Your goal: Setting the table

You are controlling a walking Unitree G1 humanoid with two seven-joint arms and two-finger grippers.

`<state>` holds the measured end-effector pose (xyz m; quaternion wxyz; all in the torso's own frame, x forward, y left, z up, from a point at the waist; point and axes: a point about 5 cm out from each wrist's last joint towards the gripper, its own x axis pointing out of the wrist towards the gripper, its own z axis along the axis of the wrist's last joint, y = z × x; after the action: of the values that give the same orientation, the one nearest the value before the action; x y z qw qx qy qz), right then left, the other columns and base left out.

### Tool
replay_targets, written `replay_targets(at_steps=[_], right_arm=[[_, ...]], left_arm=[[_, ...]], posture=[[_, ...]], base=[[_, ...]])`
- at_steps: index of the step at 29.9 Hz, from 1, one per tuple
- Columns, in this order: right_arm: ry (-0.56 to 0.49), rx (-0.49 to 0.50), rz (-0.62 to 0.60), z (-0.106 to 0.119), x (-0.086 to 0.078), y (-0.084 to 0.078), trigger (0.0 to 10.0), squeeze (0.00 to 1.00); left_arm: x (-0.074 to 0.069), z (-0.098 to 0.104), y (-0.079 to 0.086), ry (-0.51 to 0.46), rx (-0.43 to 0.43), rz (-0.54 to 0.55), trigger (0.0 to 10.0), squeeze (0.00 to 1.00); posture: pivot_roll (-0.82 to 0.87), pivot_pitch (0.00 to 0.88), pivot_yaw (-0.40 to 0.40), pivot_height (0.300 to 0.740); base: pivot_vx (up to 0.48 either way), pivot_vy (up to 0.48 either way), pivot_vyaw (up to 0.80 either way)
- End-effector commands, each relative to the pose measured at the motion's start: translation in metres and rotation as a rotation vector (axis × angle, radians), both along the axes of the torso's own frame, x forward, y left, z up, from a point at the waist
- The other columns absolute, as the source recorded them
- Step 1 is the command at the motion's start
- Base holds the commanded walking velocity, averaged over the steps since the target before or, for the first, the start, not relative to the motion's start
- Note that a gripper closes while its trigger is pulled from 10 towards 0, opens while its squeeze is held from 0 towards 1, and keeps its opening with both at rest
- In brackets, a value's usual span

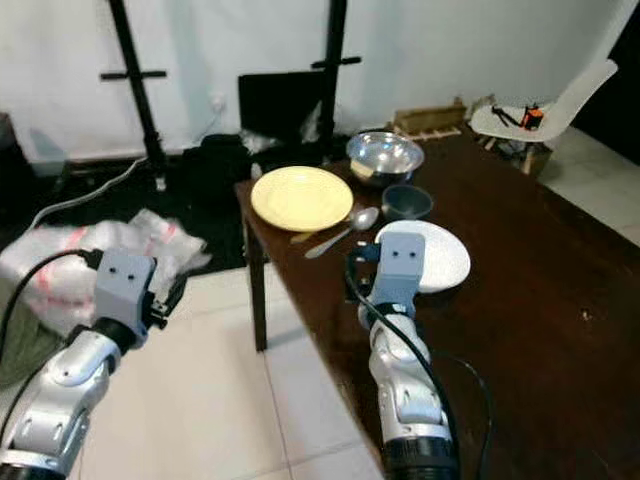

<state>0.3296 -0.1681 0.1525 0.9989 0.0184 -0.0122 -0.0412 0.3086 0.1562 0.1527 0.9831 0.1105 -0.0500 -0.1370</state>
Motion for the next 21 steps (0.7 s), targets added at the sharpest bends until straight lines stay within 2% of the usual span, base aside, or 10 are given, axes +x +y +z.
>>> replay_targets(at_steps=[1,4,5,6,9,11,17,21], right_arm=[[0.014,0.007,0.003,-0.002,-0.001,0.003,10.0,0.0],[0.018,0.0,-0.012,-0.001,0.0,0.002,10.0,0.0],[0.018,0.0,-0.012,-0.001,0.0,0.002,10.0,0.0],[0.021,-0.008,-0.027,-0.001,0.0,0.0,10.0,0.0],[0.025,-0.047,-0.078,0.001,0.001,-0.007,10.0,0.0],[0.026,-0.059,-0.091,0.001,0.001,-0.009,10.0,0.0],[0.081,-0.123,-0.217,-0.003,-0.002,-0.028,10.0,0.0],[0.094,-0.142,-0.267,-0.005,-0.004,-0.038,10.0,0.0]], left_arm=[[-0.002,-0.002,0.002,0.025,-0.002,-0.016,10.0,0.05],[-0.006,0.0,-0.002,0.065,-0.012,-0.108,10.0,0.0],[-0.006,0.0,-0.002,0.065,-0.012,-0.108,10.0,0.0],[-0.008,0.001,-0.004,0.077,-0.013,-0.161,10.0,0.0],[-0.013,0.011,-0.008,0.093,-0.032,-0.272,10.0,0.0],[-0.014,0.013,-0.009,0.092,-0.037,-0.289,10.0,0.0],[-0.013,0.032,-0.021,0.068,-0.068,-0.375,10.0,0.0],[-0.011,0.035,-0.025,0.077,-0.049,-0.406,10.0,0.0]], posture=[[-0.05,0.0,0.073,0.74],[-0.04,0.0,0.071,0.74],[-0.04,0.0,0.071,0.74],[-0.04,0.0,0.069,0.74],[-0.04,0.0,0.069,0.74],[-0.04,0.0,0.069,0.74],[-0.04,0.0,0.071,0.74],[-0.04,0.0,0.071,0.74]], base=[[0.48,0.0,-0.8],[0.16,0.0,-0.8],[0.0,0.0,-0.8],[0.0,0.0,-0.57],[0.0,0.0,0.0],[0.0,0.0,0.0],[0.0,0.0,0.0],[0.0,0.0,0.0]])
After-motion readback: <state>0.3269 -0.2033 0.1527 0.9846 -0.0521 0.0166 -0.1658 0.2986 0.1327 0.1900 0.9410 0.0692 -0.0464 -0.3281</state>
